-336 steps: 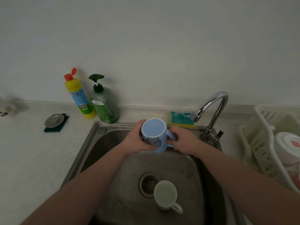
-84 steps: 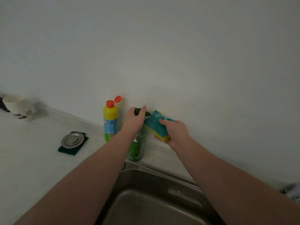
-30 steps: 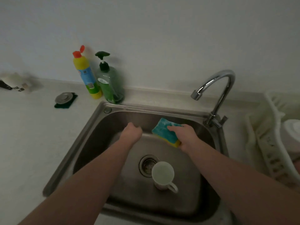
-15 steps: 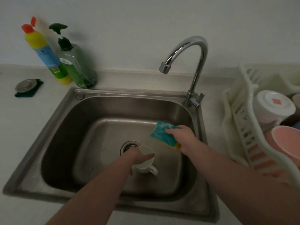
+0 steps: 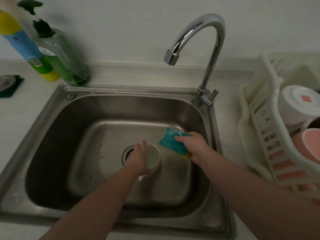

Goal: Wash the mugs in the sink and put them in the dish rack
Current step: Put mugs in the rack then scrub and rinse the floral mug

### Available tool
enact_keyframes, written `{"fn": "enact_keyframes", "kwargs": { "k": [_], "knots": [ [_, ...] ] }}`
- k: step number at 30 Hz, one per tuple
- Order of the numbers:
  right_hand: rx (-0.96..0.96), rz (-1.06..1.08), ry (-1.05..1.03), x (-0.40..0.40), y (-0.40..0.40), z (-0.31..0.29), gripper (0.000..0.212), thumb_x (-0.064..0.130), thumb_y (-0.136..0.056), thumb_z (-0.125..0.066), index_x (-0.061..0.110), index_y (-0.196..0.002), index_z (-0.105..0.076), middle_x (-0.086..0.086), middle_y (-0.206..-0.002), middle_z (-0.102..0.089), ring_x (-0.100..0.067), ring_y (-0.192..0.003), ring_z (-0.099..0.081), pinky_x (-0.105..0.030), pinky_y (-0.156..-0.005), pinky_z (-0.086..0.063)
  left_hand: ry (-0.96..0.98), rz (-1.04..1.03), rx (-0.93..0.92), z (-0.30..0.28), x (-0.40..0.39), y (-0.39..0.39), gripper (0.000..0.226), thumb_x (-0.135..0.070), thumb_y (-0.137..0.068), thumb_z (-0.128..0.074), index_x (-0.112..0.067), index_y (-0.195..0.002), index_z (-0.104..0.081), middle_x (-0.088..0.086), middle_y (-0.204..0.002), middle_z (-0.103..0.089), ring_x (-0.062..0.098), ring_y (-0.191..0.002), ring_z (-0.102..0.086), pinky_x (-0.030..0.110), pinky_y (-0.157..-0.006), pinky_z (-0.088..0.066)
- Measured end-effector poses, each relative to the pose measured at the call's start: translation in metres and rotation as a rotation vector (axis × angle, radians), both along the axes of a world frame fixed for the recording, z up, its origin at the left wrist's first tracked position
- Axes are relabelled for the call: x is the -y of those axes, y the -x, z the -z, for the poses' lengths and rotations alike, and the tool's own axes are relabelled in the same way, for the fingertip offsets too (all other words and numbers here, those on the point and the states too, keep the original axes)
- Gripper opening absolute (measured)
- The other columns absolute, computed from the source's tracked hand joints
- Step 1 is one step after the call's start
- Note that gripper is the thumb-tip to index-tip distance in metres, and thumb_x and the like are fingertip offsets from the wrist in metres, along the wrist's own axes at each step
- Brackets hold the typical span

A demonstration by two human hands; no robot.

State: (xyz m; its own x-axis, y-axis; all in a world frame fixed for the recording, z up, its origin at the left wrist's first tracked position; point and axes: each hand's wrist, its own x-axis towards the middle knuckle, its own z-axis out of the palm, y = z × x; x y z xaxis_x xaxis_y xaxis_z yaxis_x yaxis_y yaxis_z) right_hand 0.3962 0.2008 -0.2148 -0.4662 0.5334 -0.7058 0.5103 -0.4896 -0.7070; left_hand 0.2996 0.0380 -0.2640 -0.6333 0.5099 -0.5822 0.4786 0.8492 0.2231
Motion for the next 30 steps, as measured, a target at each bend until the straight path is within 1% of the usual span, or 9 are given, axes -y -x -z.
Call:
{"fn": "enact_keyframes", "kwargs": {
  "k": [4,7,10,12,15,18,22,26,30],
  "knots": [
    [0.03,0.009,-0.03,0.0,0.003,0.007,0.037,0.014,-0.081,-0.073,0.012,-0.113,-0.054,-0.012,-0.107,-0.063,-0.029,-0.096,-0.065,-0.051,-0.085,-0.055,-0.12,-0.041,-0.035,0.006,0.008,0.02,0.105,-0.032,-0.066,-0.085,-0.009,-0.147,-0.022,0.009,-0.142,-0.038,0.026,-0.126,-0.046,0.031,-0.099,-0.04],
    [0.026,0.015,-0.023,0.005,0.006,0.01,0.03,0.013,-0.081,-0.072,0.014,-0.105,-0.054,-0.013,-0.106,-0.064,-0.029,-0.094,-0.065,-0.051,-0.085,-0.055,-0.195,-0.139,0.12,0.012,0.02,0.03,0.064,-0.03,-0.07,-0.083,-0.013,-0.125,-0.055,0.005,-0.121,-0.062,0.021,-0.109,-0.058,0.025,-0.085,-0.044],
    [0.021,0.024,-0.025,0.008,0.01,0.012,0.032,0.011,-0.081,-0.073,0.013,-0.107,-0.055,-0.014,-0.106,-0.064,-0.03,-0.094,-0.065,-0.052,-0.085,-0.055,-0.148,-0.176,0.343,0.008,0.032,0.033,0.02,-0.036,-0.083,-0.072,-0.017,-0.086,-0.068,-0.002,-0.087,-0.064,0.009,-0.078,-0.056,0.02,-0.065,-0.042],
    [0.03,0.022,-0.026,0.01,0.013,0.014,0.035,0.011,-0.08,-0.073,0.012,-0.11,-0.055,-0.015,-0.106,-0.065,-0.031,-0.095,-0.065,-0.052,-0.086,-0.054,-0.13,-0.146,0.376,0.011,0.037,0.037,0.024,-0.04,-0.089,-0.065,-0.02,-0.076,-0.065,-0.005,-0.08,-0.062,0.006,-0.075,-0.054,0.019,-0.064,-0.04],
    [0.033,0.026,-0.033,0.012,0.019,0.015,0.035,0.011,-0.08,-0.074,0.01,-0.11,-0.056,-0.017,-0.107,-0.065,-0.032,-0.094,-0.066,-0.052,-0.085,-0.054,-0.132,-0.145,0.486,0.013,0.038,0.037,0.023,-0.038,-0.097,-0.053,-0.018,-0.1,-0.064,-0.001,-0.101,-0.066,0.012,-0.095,-0.056,0.023,-0.082,-0.037],
    [0.034,0.027,-0.042,0.014,0.023,0.014,0.041,0.01,-0.08,-0.073,0.008,-0.116,-0.054,-0.017,-0.108,-0.065,-0.032,-0.095,-0.066,-0.051,-0.085,-0.055,-0.191,-0.274,0.61,0.014,0.037,0.038,0.014,-0.028,-0.101,-0.047,-0.021,-0.101,-0.059,0.003,-0.104,-0.067,0.014,-0.1,-0.053,0.025,-0.079,-0.042],
    [0.045,0.01,-0.033,0.016,0.025,0.013,0.046,0.01,-0.082,-0.071,0.008,-0.123,-0.052,-0.016,-0.111,-0.063,-0.03,-0.096,-0.065,-0.047,-0.085,-0.055,-0.327,-0.584,0.773,0.013,0.036,0.037,0.012,-0.021,-0.1,-0.049,-0.02,-0.094,-0.059,0.004,-0.085,-0.056,0.012,-0.084,-0.053,0.039,-0.083,-0.051],
    [0.047,0.011,-0.027,0.015,0.025,0.013,0.045,0.011,-0.083,-0.071,0.009,-0.123,-0.051,-0.015,-0.111,-0.063,-0.029,-0.096,-0.064,-0.047,-0.086,-0.055,-0.471,-0.765,0.85,0.012,0.033,0.036,0.011,-0.022,-0.099,-0.049,-0.013,-0.102,-0.056,0.009,-0.082,-0.047,0.018,-0.073,-0.052,0.04,-0.072,-0.056],
    [0.051,0.023,-0.035,0.014,0.026,0.012,0.041,0.012,-0.081,-0.073,0.012,-0.117,-0.053,-0.014,-0.107,-0.064,-0.03,-0.094,-0.066,-0.051,-0.084,-0.055,-0.52,-0.753,0.785,0.007,0.027,0.039,0.018,-0.024,-0.101,-0.045,-0.015,-0.111,-0.057,0.004,-0.077,-0.048,0.016,-0.069,-0.05,0.041,-0.075,-0.057]
  ]
}}
